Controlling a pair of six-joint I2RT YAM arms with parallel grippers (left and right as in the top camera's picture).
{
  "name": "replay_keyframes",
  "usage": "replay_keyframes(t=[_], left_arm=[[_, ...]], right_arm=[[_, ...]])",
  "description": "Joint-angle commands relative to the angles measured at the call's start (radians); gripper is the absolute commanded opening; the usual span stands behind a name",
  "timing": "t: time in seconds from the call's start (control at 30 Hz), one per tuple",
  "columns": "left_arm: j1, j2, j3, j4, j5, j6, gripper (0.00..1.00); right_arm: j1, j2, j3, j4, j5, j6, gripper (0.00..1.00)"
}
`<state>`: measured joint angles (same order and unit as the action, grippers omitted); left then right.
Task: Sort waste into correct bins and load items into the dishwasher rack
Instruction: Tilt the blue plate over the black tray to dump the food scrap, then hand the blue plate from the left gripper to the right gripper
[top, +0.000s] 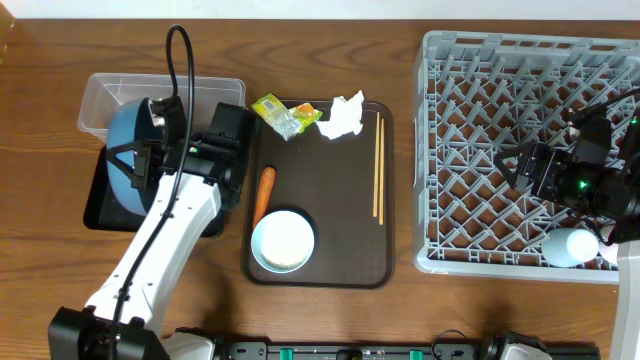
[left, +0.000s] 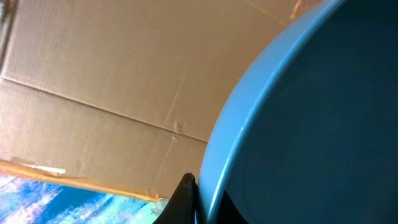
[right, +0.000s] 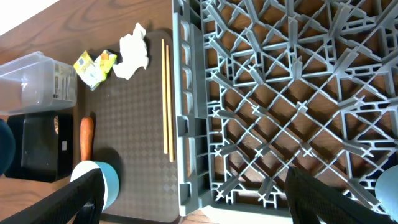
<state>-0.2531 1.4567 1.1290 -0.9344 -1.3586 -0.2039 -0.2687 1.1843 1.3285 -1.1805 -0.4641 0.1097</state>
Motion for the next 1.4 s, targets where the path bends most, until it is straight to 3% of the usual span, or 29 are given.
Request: replay_keyframes(t=[0.0,0.13,0.27,0.4,0.53,0.73,0.87,0.97,1.07,1.17,1.23,1.3,1.37], left_arm=[[-0.036,-0.069,0.036,0.002,0.119,0.005,0.06],[-0.054,-0.190,0.100,0.005,0.379,0.005,0.06],[-0.058,-0.316,0.156,0.036,0.797,0.005,0.06],[-0.058,-0.393,0.156,0.110,1.210,0.005,0.06],[-0.080,-0.389,0.156,0.155,1.427,-0.004,0.06],[-0.171,-0.369,0.156,0.179,1.476,-0.034,0.06],[-0.228,-0.369,0.156,0.200,1.475,-0.037,0.06],[-0.262,-0.368,0.156,0.218,1.476,-0.038,0.06],[-0.282,-0.368,0.156,0.234,1.475,-0.044,0.06],[-0.287,-0.368,0.156,0.241,1.475,-0.044,0.06],[-0.287,-0.368,0.156,0.241,1.475,-0.044,0.07],[-0.287,-0.369,0.156,0.241,1.475,-0.044,0.27],[-0.287,-0.369,0.156,0.241,1.475,-0.044,0.57]], right_arm=[[0.008,0.000,0.009,0.002,-0.011,-0.014,0.85],[0.008,0.000,0.009,-0.005,-0.026,-0.031,0.85],[0.008,0.000,0.009,-0.002,-0.187,-0.134,0.84],[0.040,0.000,0.009,0.039,-0.375,-0.146,0.80],[0.156,0.000,0.009,0.112,-0.446,-0.145,0.78],[0.376,0.001,0.009,0.248,-0.410,-0.145,0.78],[0.501,0.011,0.009,0.295,-0.224,-0.085,0.76],[0.579,0.035,0.009,0.314,-0.100,-0.027,0.67],[0.614,0.057,0.009,0.335,-0.083,-0.019,0.50],[0.621,0.065,0.009,0.346,-0.068,-0.008,0.23],[0.621,0.064,0.010,0.347,-0.040,-0.009,0.10],[0.617,0.058,0.010,0.346,0.010,-0.009,0.04],[0.607,0.050,0.010,0.345,0.060,-0.009,0.01]])
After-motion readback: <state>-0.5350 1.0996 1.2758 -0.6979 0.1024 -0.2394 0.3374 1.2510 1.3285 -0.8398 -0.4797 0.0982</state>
